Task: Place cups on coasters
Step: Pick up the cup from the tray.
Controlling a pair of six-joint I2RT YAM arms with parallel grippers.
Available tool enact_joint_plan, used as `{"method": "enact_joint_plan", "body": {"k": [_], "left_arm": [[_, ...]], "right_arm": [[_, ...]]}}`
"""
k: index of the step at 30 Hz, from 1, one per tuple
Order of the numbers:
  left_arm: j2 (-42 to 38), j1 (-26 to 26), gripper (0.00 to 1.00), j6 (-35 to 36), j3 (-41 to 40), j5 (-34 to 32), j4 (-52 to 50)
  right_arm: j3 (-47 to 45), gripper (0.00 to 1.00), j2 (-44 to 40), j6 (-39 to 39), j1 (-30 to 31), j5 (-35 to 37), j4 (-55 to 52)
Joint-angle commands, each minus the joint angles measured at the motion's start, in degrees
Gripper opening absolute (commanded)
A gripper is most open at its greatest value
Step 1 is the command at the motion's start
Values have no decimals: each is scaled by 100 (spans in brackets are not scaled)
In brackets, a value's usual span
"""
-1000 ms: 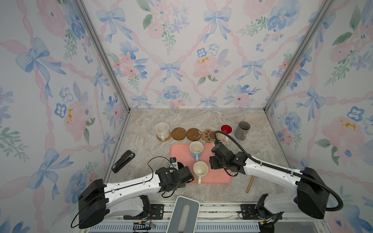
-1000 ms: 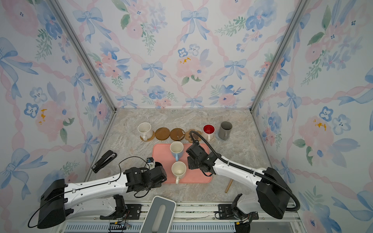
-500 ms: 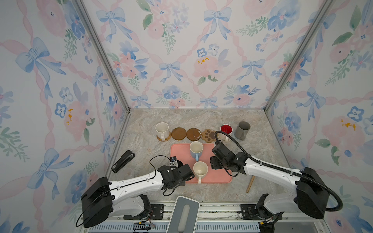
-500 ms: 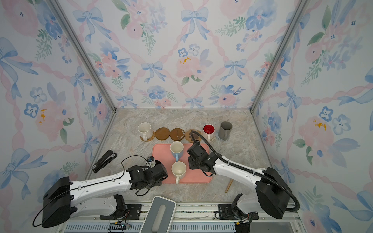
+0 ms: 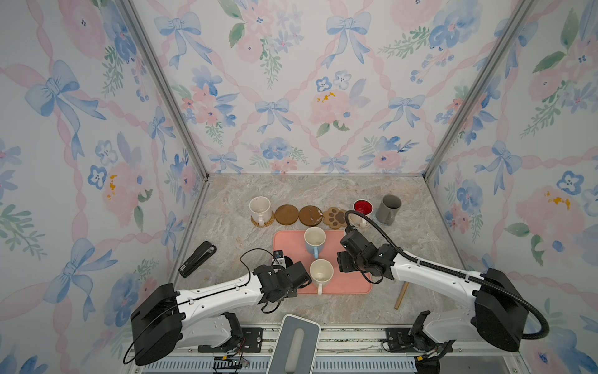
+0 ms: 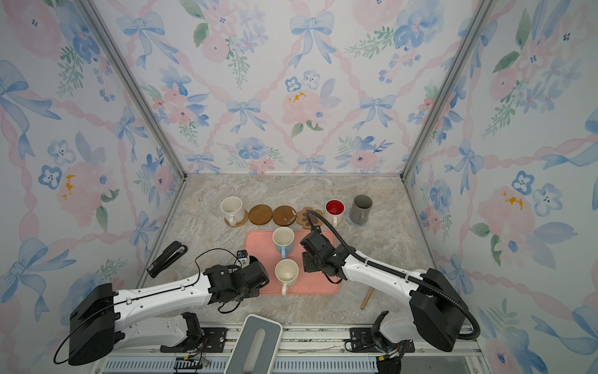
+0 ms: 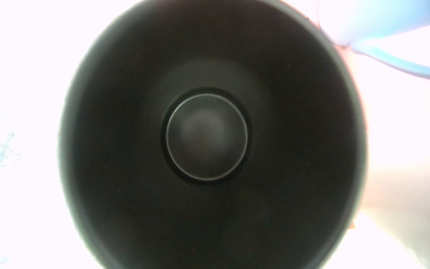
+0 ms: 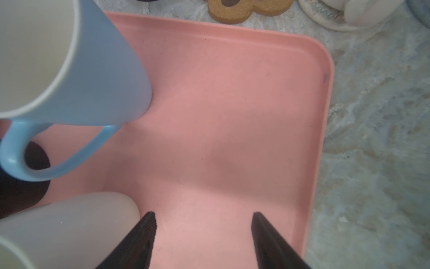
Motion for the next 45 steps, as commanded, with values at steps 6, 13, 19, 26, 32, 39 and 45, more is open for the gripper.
{"method": "enact_joint_plan", "body": {"k": [6,13,19,26,32,39,45], "left_arm": [[-316,38,0,267,297,-544,-45],[-309,38,0,414,586,-803,-35],[-141,103,0,594,800,-960,-37],[107,356,0,974,1037,-991,62],[303,634,0,1310,1191,-990,237],[429,1175,0,1857,1243,-796,779],[614,1680,0,2355,1355,-519,1223]], "right_arm": [[-98,68,-20,28,-74,10,-2],[-81,68,-29,28,-97,19,-43],[-74,68,-98,3,-133,19,-94],[-80,68,-261,-33,-176,49,-199],[-104,68,-392,-51,-229,71,-274],[-107,68,-451,-69,-281,68,-300],[-107,68,-456,-60,-296,71,-361]]}}
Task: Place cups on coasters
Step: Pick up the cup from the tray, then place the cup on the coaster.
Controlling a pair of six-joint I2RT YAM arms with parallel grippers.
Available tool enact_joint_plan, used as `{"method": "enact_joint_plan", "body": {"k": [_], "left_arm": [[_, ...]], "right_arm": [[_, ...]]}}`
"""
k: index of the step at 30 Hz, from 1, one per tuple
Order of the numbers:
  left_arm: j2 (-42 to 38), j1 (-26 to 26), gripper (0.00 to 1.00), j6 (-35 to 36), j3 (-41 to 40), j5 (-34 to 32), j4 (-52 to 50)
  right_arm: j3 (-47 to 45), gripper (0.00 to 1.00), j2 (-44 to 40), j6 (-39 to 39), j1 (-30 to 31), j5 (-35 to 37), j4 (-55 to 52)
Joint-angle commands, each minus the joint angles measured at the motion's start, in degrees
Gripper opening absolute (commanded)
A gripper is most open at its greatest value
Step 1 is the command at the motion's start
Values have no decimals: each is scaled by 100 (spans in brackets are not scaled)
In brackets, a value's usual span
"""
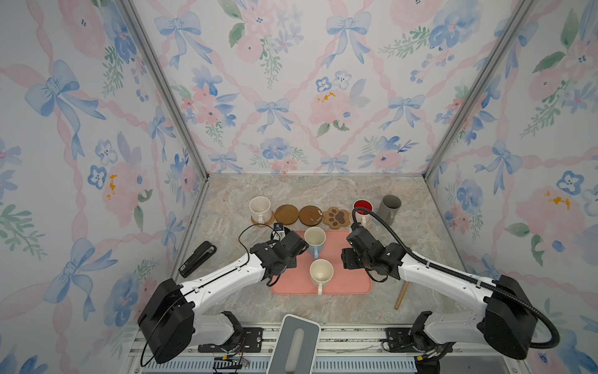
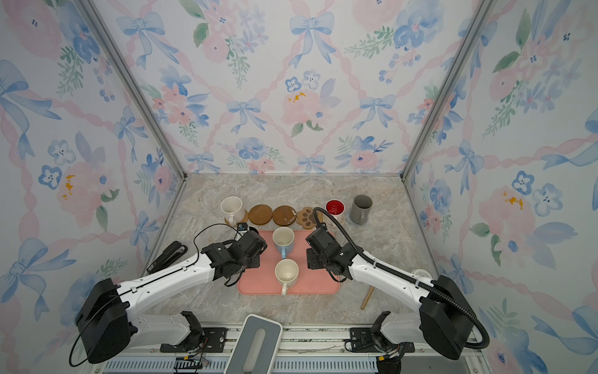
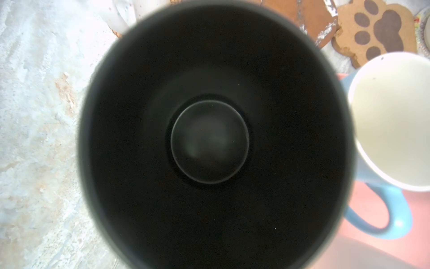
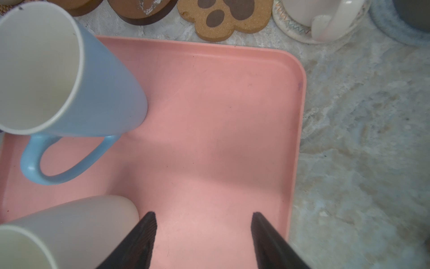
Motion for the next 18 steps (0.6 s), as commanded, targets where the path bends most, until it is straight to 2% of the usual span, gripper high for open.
{"method": "enact_joint_plan", "body": {"k": [1,18], "left_arm": [[112,238,0,511,324,21,635],[1310,1211,0,1547,1343,669,1375]], "right_arm": [[-89,68,-100,-56,-64,80,-210],[57,68,-268,-56,-216,211,-515]]}}
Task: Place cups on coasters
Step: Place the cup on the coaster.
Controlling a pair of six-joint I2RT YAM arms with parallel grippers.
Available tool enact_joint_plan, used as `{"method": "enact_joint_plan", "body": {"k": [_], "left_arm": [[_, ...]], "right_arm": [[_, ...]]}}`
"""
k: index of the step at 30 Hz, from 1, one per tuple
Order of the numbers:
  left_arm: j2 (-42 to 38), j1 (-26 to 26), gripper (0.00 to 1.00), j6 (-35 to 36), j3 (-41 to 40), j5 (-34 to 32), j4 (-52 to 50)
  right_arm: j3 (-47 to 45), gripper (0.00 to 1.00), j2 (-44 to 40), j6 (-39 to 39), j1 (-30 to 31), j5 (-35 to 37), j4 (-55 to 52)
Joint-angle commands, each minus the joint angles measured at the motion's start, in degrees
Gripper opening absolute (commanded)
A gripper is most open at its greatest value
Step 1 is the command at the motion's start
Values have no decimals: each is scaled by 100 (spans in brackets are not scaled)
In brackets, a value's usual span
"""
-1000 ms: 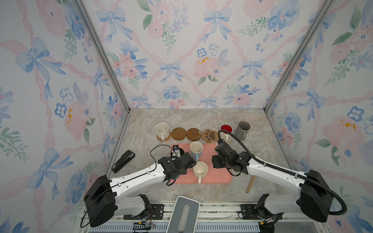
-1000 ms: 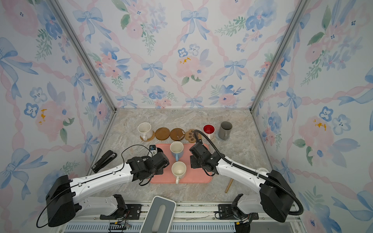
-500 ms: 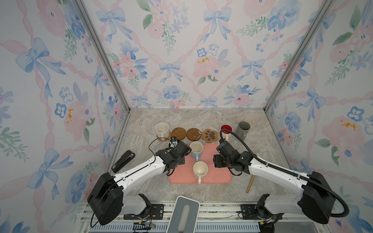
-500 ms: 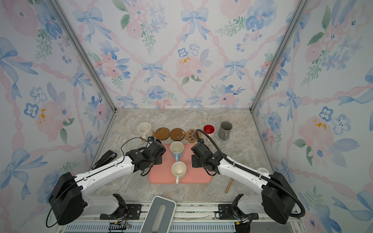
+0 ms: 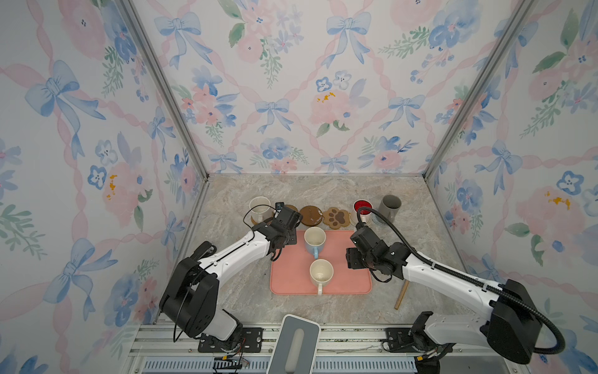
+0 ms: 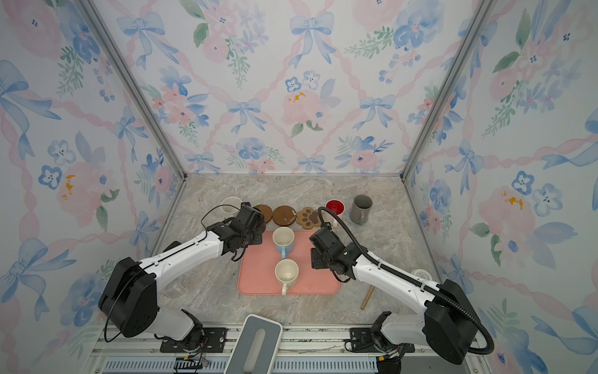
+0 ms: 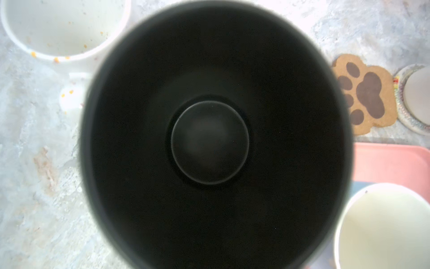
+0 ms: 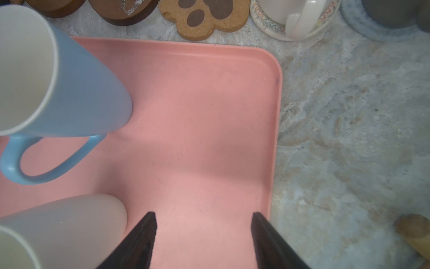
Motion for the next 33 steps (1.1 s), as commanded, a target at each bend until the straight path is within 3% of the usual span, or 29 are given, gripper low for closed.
{"method": "enact_joint_plan", "body": {"k": [1,14,33], "left_arm": [[178,126,0,350,391,45,523],[1149,599,0,738,1148,303,824],[1967,792,0,972,1801,443,882]], "right_arm": [[56,68,-68,-56,-76,98,-198],[-16,67,-87,-39,-237,110,-307],[-72,67,-142,-46,-269,134,-413]]}}
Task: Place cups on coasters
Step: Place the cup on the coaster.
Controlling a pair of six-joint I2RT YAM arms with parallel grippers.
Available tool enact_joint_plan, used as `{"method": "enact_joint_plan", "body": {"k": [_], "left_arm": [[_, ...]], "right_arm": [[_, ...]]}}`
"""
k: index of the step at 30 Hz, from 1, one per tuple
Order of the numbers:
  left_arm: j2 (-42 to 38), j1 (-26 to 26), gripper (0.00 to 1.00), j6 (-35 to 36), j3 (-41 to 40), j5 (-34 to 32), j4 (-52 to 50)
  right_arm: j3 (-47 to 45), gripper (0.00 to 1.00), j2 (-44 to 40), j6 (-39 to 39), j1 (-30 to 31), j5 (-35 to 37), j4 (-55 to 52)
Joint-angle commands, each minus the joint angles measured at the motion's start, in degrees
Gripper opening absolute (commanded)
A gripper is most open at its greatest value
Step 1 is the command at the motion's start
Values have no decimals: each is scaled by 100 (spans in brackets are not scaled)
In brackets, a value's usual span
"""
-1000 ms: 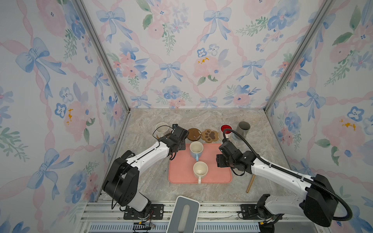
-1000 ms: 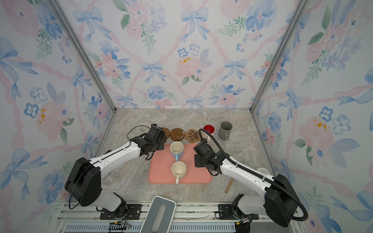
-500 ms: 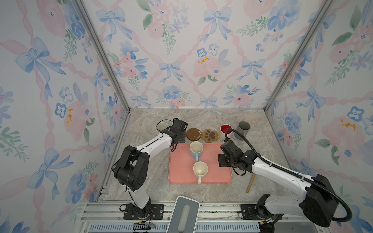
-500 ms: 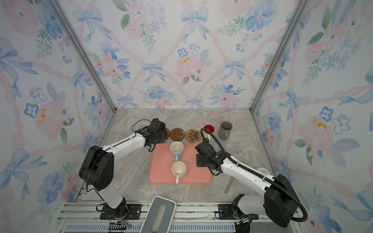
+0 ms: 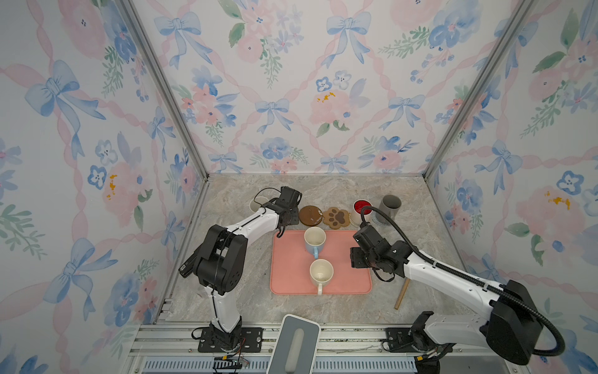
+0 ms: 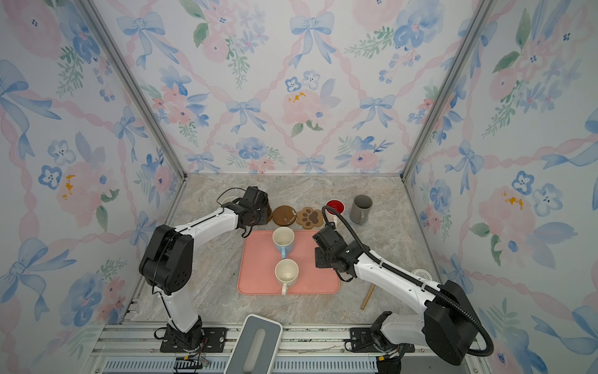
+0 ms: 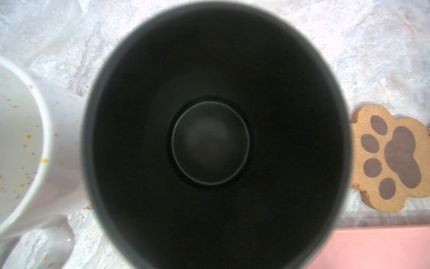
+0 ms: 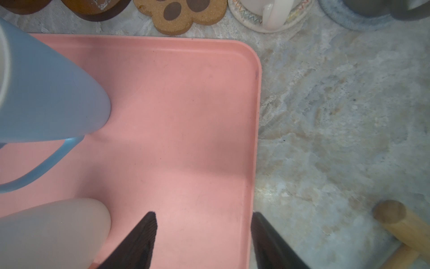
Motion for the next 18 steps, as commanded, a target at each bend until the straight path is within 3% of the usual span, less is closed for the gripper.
{"method": "enact_joint_plan", "body": {"k": [1,18], "left_arm": [[31,59,0,143,297,-54,373],[195,166,0,138,323,-16,361]], "right_arm": [[-64,67,-127,-42,-67,107,-194],[-26,67,-39,-47,-73,64,-195]]}}
